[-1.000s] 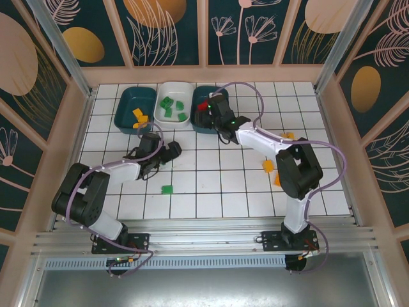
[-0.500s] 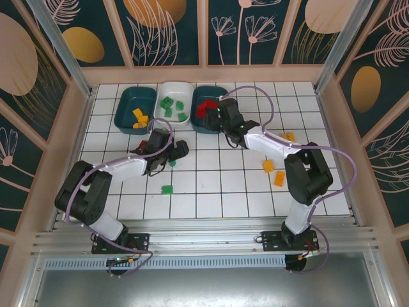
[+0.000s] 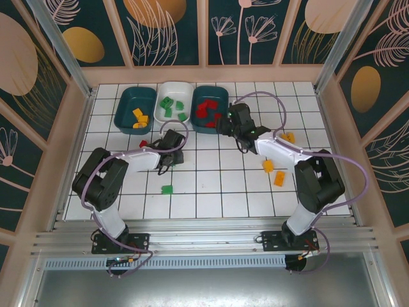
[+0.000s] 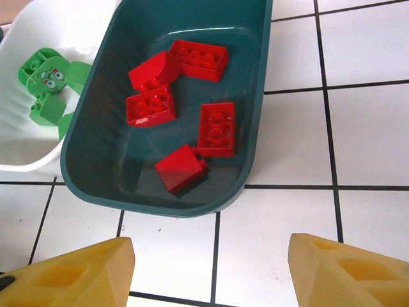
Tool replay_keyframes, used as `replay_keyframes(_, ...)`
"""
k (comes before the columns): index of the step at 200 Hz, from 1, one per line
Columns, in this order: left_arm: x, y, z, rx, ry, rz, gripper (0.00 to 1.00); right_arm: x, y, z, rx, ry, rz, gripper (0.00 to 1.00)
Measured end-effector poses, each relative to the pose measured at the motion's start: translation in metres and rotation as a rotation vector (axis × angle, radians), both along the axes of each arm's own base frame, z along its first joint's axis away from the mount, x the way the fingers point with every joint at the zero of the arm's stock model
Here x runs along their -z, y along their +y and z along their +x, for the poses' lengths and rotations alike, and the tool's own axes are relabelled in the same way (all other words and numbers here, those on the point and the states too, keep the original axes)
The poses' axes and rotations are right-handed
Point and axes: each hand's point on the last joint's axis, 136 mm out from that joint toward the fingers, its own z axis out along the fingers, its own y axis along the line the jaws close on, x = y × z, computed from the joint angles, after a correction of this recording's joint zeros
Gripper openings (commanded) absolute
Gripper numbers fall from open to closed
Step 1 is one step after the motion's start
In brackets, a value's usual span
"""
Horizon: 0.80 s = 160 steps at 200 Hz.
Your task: Sort the legos into containers by color
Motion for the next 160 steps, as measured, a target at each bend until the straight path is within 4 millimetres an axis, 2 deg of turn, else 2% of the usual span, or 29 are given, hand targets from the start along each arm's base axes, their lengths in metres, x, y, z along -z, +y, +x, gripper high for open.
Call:
replay_keyframes(9, -0.002, 0.000, 0.002, 0.000, -0.003, 0.004, 0.00, -0.003, -0.001, -0.002, 0.000, 0.000, 0.004, 0.64)
replay_keyframes(34, -0.018, -0.003, 0.011, 0.016, -0.027, 0.018, 0.00, -0.017, -0.004, -0.006, -0.004, -0.006, 0.034, 0.64)
replay_keyframes(52, -0.043, -0.006, 0.020, 0.016, -0.080, 0.008, 0.00, -0.033, -0.016, -0.004, 0.015, -0.025, 0.063, 0.64)
replay_keyframes(64, -0.068, -0.008, 0.030, 0.009, -0.130, -0.006, 0.00, -0.044, -0.024, -0.004, 0.028, -0.043, 0.081, 0.64)
replay_keyframes(79, -0.103, -0.013, 0.050, -0.003, -0.203, -0.039, 0.00, -0.053, -0.032, -0.006, 0.040, -0.057, 0.098, 0.64)
replay_keyframes(93, -0.137, -0.014, 0.078, -0.028, -0.272, -0.076, 0.00, -0.052, -0.034, -0.009, 0.035, -0.053, 0.105, 0.64)
replay_keyframes(114, -0.170, -0.007, 0.126, -0.081, -0.345, -0.111, 0.00, -0.042, -0.033, -0.015, 0.027, -0.027, 0.107, 0.64)
replay_keyframes(134, -0.170, 0.000, 0.169, -0.115, -0.361, -0.112, 0.11, -0.033, -0.035, -0.020, 0.025, 0.002, 0.105, 0.65)
replay_keyframes(150, -0.152, 0.002, 0.195, -0.123, -0.328, -0.091, 0.24, -0.032, -0.038, -0.025, 0.025, 0.009, 0.103, 0.66)
replay_keyframes(160, -0.140, 0.001, 0.205, -0.123, -0.304, -0.075, 0.28, -0.034, -0.041, -0.028, 0.027, 0.005, 0.106, 0.67)
